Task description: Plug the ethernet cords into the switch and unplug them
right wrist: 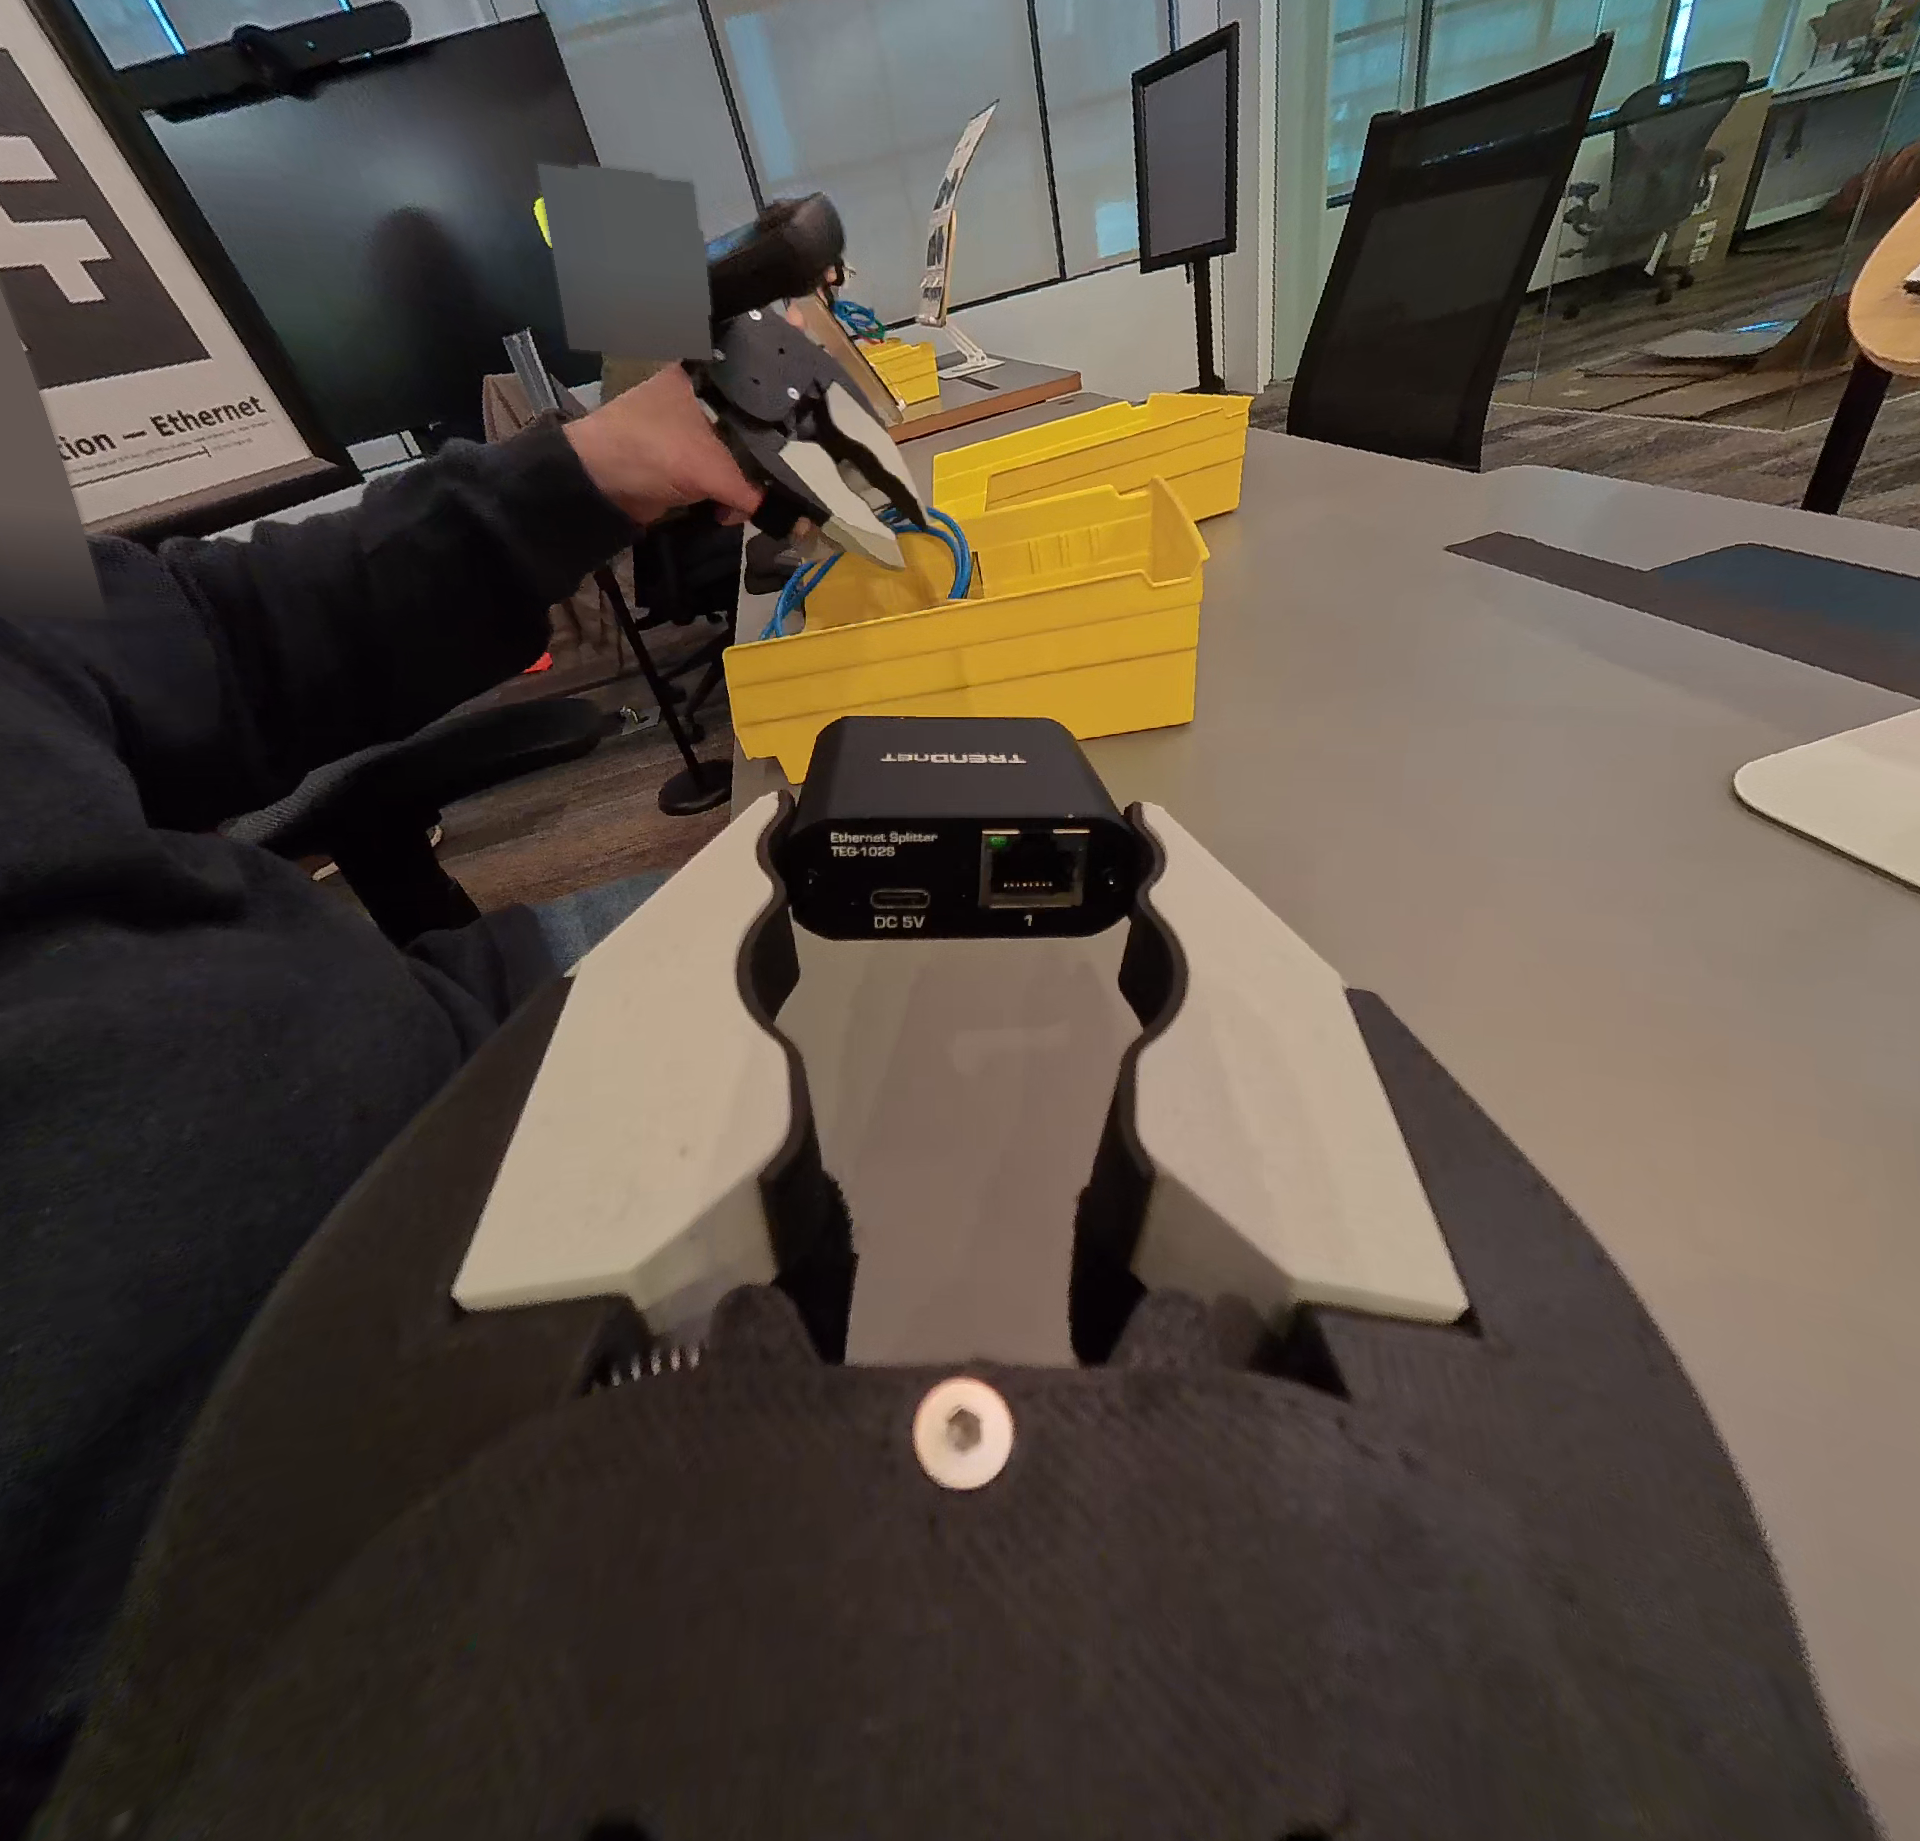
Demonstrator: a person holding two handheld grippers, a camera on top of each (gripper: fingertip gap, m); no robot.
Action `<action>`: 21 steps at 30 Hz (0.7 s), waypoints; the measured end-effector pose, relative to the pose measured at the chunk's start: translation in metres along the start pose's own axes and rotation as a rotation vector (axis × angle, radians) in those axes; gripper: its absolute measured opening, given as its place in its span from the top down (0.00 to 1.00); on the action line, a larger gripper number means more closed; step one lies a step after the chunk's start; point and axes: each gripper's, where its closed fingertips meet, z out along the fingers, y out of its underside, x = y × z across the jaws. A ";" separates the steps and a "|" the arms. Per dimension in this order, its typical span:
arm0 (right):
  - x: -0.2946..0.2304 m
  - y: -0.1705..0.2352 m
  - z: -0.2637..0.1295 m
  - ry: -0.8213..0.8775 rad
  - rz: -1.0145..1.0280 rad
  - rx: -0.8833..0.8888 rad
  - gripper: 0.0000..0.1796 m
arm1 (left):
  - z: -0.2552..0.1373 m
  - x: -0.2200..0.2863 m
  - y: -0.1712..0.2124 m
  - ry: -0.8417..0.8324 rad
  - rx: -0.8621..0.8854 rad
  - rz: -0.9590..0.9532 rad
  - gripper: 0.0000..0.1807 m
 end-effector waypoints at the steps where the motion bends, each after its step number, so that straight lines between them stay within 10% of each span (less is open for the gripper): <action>1: 0.000 0.000 0.000 0.000 0.000 0.001 0.66 | 0.007 0.003 -0.003 0.011 -0.028 0.027 0.81; 9: 0.002 0.001 -0.007 0.011 0.008 0.013 0.66 | 0.047 -0.003 0.009 -0.024 -0.233 0.098 0.96; 21: 0.007 0.002 -0.011 0.029 0.012 0.016 0.66 | -0.051 -0.004 -0.051 -0.150 0.125 0.090 0.97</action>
